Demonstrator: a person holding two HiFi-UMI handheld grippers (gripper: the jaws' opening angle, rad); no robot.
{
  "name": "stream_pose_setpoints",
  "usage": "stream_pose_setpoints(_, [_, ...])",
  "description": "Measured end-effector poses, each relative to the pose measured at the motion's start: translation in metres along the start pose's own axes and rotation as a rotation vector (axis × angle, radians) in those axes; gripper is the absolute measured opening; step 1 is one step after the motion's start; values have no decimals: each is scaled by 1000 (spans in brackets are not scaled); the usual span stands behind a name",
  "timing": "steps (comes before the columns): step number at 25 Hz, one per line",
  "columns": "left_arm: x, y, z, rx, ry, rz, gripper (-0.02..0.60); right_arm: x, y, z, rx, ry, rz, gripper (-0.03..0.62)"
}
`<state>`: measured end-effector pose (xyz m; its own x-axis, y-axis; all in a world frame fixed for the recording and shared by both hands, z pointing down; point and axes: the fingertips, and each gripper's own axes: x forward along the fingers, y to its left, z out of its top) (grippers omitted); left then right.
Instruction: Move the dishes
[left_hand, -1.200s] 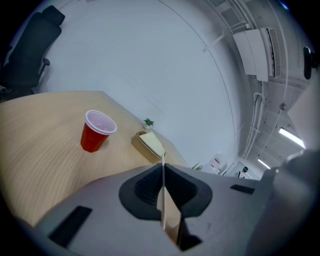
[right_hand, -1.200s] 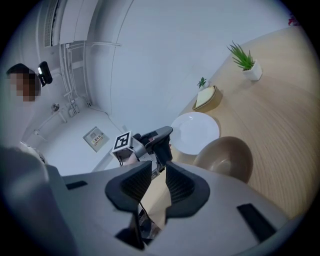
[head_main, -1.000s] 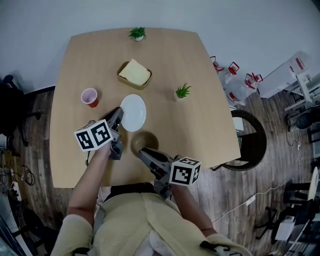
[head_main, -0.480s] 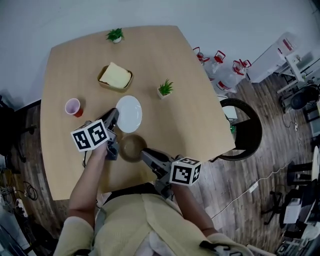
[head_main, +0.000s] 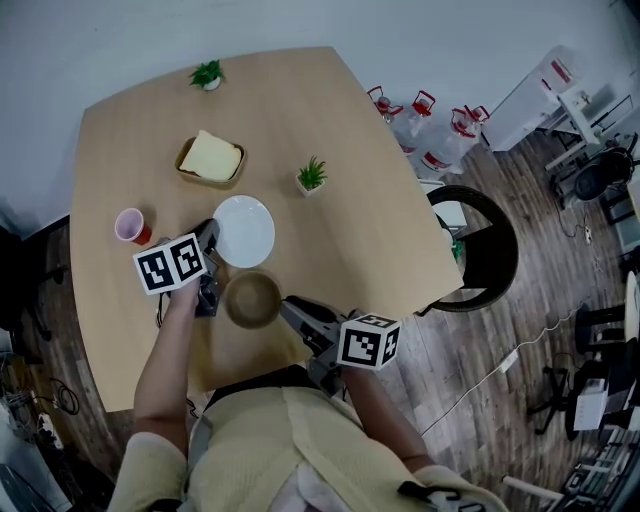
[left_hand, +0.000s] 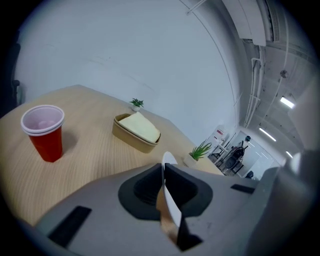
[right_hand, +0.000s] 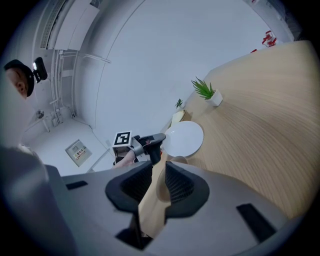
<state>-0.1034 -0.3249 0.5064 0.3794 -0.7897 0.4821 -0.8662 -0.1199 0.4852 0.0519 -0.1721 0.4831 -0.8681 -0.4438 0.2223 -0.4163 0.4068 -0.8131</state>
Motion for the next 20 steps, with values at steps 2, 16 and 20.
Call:
stream_pose_setpoints(2, [4,4,-2,13,18,15,26,-3,-3,1,4,-11,-8,92])
stream_pose_setpoints(16, [27,27,-28,187,151,105,32,-13,-9,1,22,-39,-34,92])
stream_pose_setpoints(20, [29,32,-35,202,171,117,35,-14,-10,0,21,-36,-33,92])
